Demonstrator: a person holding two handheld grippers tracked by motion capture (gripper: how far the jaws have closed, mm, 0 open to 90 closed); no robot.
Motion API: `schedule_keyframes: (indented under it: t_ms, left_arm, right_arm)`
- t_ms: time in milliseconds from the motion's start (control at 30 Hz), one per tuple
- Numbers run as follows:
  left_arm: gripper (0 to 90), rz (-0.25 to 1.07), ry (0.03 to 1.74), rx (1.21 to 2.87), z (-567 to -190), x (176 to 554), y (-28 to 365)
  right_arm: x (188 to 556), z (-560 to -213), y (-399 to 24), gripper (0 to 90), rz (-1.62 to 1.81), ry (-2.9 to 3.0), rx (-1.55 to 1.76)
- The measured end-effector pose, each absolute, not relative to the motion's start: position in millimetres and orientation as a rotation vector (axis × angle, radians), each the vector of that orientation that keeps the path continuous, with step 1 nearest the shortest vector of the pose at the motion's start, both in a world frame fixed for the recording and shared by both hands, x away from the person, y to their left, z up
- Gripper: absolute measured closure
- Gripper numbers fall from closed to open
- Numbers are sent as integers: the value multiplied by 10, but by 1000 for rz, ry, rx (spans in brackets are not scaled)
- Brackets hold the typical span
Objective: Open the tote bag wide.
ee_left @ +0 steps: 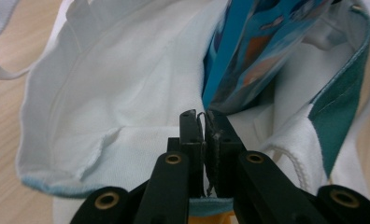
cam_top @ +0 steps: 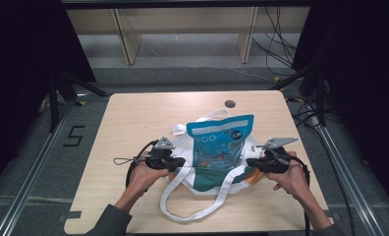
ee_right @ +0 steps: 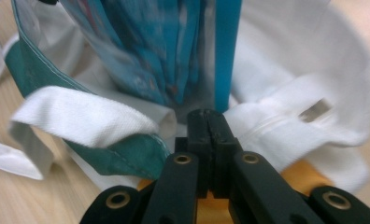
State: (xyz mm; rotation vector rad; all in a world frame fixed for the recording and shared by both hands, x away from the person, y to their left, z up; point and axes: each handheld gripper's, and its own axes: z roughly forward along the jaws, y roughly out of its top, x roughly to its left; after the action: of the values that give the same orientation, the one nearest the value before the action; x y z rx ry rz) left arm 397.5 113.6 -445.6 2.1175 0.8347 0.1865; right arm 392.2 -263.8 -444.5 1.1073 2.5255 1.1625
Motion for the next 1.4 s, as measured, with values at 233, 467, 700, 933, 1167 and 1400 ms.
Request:
schedule_keyframes:
  t_ms: [233,467,700,933,1167,1400]
  left_arm:
    - [812,194,817,2060,-4333,3819,1281]
    - [775,178,840,2019,-4340,3693,1400]
    - [726,180,843,2009,-4368,3587,1503]
    - [616,230,840,1985,-4459,3459,1600]
    - [470,275,847,1984,-4564,3331,1683]
    - [342,302,867,2011,-4701,3219,1697]
  right_arm:
    - [3832,-4313,-2854,891,1230,2447,1094]
    - [3808,-4351,-3013,857,1223,2389,1159]
    - [3757,-4368,-3138,822,1172,2376,1166]
    - [3720,-4419,-3148,678,1155,2353,1197]
    - [3652,-4492,-3186,531,1128,2335,1215]
    - [3600,-4563,-3229,469,1100,2325,1196]
